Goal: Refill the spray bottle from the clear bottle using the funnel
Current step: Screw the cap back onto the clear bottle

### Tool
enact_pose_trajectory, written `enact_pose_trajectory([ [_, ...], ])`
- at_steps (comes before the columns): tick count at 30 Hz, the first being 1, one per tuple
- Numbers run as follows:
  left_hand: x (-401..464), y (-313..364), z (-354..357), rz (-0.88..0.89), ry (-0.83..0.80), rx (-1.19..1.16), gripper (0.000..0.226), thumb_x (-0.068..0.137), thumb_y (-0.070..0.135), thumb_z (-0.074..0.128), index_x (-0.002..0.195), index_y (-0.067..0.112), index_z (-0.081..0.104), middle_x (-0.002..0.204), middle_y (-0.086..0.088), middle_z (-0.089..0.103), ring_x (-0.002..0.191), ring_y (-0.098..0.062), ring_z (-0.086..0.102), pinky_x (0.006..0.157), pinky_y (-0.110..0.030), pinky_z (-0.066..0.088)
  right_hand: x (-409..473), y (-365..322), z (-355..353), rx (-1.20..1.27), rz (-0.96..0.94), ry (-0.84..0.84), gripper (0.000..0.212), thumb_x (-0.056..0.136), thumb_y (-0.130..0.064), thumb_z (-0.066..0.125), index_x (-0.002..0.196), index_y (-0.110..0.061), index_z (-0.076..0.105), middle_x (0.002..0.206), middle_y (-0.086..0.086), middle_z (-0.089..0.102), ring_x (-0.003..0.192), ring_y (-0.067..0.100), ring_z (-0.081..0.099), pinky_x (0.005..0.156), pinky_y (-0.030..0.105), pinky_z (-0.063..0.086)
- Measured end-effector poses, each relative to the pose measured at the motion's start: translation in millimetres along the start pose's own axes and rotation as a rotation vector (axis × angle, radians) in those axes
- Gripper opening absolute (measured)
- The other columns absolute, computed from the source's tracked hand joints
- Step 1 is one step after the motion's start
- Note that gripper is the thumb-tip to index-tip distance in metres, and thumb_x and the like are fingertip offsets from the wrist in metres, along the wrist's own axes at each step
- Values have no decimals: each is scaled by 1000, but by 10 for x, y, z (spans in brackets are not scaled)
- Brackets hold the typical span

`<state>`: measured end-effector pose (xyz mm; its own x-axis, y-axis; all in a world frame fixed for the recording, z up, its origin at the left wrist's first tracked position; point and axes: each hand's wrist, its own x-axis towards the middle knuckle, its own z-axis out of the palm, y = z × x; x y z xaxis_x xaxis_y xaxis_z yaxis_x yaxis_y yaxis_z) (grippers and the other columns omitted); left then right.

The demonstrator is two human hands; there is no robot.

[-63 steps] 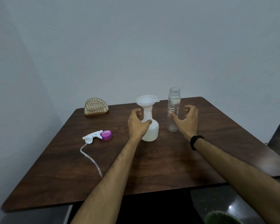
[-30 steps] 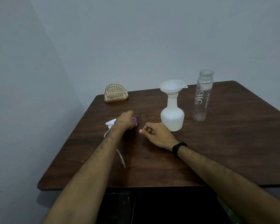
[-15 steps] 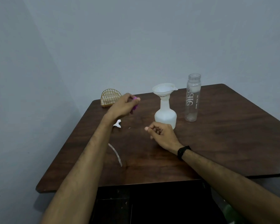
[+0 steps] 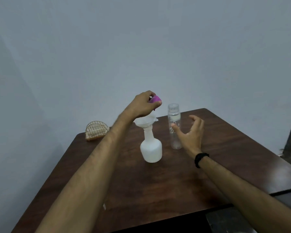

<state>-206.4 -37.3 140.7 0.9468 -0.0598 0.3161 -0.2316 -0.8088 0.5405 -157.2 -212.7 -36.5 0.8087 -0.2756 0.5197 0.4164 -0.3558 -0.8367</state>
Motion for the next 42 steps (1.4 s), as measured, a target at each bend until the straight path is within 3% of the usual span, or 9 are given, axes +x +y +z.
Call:
enact_pose_trajectory([
  [3,236,138,217,26,-93,133,46,96,33,64,136,12,54,127,-6,59,102,-19,54,83,-28,42,179,74,33,-44,78,-204,100,67,-60,83,145,-20,34,146,3,41,130,18,43,106,40,42],
  [7,526,188,501,39,-172,276,43,95,30,65,131,9,56,128,-11,61,107,-24,55,86,-32,46,282,74,132,99,78,-379,86,75,-50,82,143,-24,38,136,0,55,120,18,58,96,38,52],
  [19,901,348,697,-16,-311,661,43,94,54,60,95,11,55,94,-7,58,88,-25,56,79,-39,48,286,261,300,148,25,-404,66,88,-42,72,142,-28,38,127,-2,60,111,14,61,90,35,54],
  [25,896,452,472,87,-560,393,61,85,-1,70,140,21,54,148,-3,49,136,-22,44,101,-37,47,274,253,311,119,43,-406,73,88,-36,73,148,-28,32,137,0,54,121,17,56,99,40,50],
  [30,901,462,545,-46,-216,617,75,80,69,67,130,13,61,125,-6,66,110,-24,64,90,-40,53,270,239,315,109,52,-402,73,87,-40,73,147,-29,32,139,0,54,125,19,55,102,47,50],
  [32,911,460,569,-31,-273,646,56,87,58,67,112,9,70,100,-7,73,87,-20,69,79,-36,56,277,231,305,105,57,-408,74,87,-40,73,147,-28,32,138,1,54,124,20,56,101,47,51],
  [34,935,477,532,21,-394,555,33,88,24,73,120,15,70,120,-7,70,106,-21,66,86,-34,55,274,233,295,104,58,-413,73,87,-40,73,147,-28,32,137,1,54,122,20,57,100,46,52],
  [36,923,526,469,71,-533,437,58,81,0,72,134,23,61,148,-4,51,134,-24,48,103,-39,48,270,226,284,99,53,-412,73,87,-41,73,146,-29,32,135,0,55,120,19,58,98,46,53],
  [42,925,513,590,-49,-248,715,77,76,73,68,125,13,64,123,-5,66,110,-24,63,91,-41,53,274,184,266,98,64,-416,75,87,-41,73,148,-27,31,142,2,52,127,21,53,104,49,48],
])
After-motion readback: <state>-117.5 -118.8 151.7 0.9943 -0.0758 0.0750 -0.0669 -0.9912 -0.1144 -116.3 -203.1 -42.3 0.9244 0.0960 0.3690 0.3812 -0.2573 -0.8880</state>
